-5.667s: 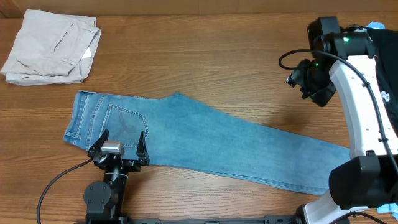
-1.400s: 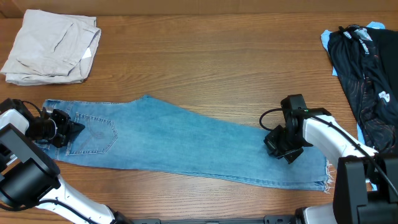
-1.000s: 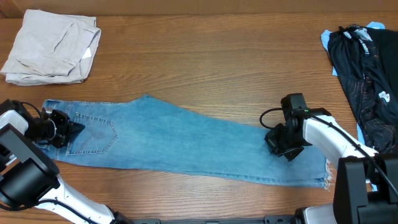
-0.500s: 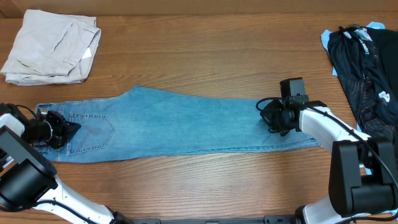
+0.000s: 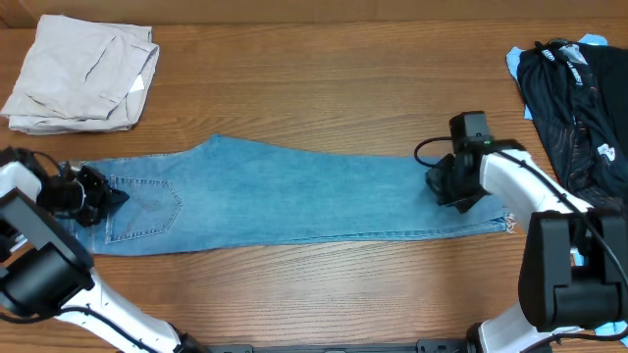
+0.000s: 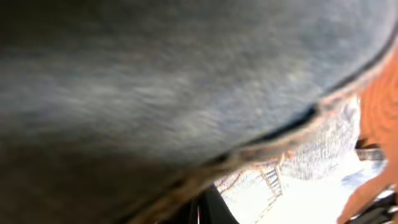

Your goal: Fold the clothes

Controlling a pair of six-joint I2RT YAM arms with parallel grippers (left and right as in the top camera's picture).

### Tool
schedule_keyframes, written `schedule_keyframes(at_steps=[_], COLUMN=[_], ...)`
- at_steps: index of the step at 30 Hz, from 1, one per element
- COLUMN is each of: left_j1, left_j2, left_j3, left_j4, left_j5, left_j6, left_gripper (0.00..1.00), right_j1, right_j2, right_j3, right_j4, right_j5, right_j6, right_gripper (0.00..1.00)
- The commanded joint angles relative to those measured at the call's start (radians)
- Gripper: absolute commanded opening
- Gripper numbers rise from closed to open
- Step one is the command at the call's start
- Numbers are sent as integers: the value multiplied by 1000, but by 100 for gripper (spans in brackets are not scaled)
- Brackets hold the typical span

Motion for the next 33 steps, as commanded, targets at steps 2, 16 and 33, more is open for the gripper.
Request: schedule_keyframes(at_steps=[2, 16, 33], left_j1=[-40, -111, -275], left_j2=[3, -298, -566], left_j3=[135, 259, 254], left_j4=[-101, -256, -339], left_j5=[-80, 13, 4], left_j6=[65, 214, 217], left_gripper=[4, 100, 100], right_j1=[-6, -380, -744], right_j2=[-88, -195, -181], right_j3=[154, 304, 277], right_j4=[-92, -266, -133], right_j5=[82, -64, -389], right_j6=[-69, -446, -887], right_gripper=[38, 100, 93])
